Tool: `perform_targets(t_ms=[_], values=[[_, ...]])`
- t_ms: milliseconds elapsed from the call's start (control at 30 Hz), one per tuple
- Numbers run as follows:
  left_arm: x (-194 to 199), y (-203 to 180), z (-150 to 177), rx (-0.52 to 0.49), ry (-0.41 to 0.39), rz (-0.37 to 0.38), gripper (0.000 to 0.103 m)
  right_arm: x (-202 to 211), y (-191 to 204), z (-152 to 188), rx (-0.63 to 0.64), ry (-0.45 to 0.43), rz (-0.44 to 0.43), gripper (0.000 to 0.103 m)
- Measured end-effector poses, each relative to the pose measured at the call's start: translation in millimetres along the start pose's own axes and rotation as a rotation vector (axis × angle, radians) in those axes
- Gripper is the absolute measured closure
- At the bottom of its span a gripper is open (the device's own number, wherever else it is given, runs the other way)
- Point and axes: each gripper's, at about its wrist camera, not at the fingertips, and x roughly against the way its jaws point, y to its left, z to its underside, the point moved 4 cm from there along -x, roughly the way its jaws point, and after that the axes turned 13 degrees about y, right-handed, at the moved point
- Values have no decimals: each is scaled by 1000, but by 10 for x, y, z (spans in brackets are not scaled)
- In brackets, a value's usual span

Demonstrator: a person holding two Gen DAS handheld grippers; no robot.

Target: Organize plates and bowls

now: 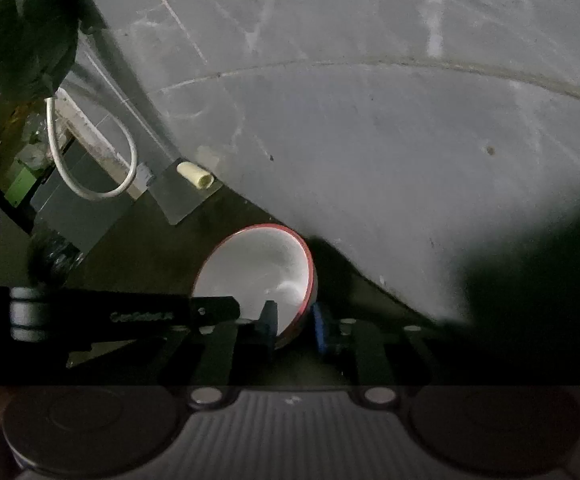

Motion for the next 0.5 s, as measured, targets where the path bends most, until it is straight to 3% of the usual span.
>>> perform_targets(t_ms=[233, 500], values=[[262, -7, 316, 76, -54, 29, 91, 164, 23, 136, 20, 23, -44, 87], [778, -116, 649, 120, -162, 41, 91, 626, 173, 259, 117, -12, -115, 87]])
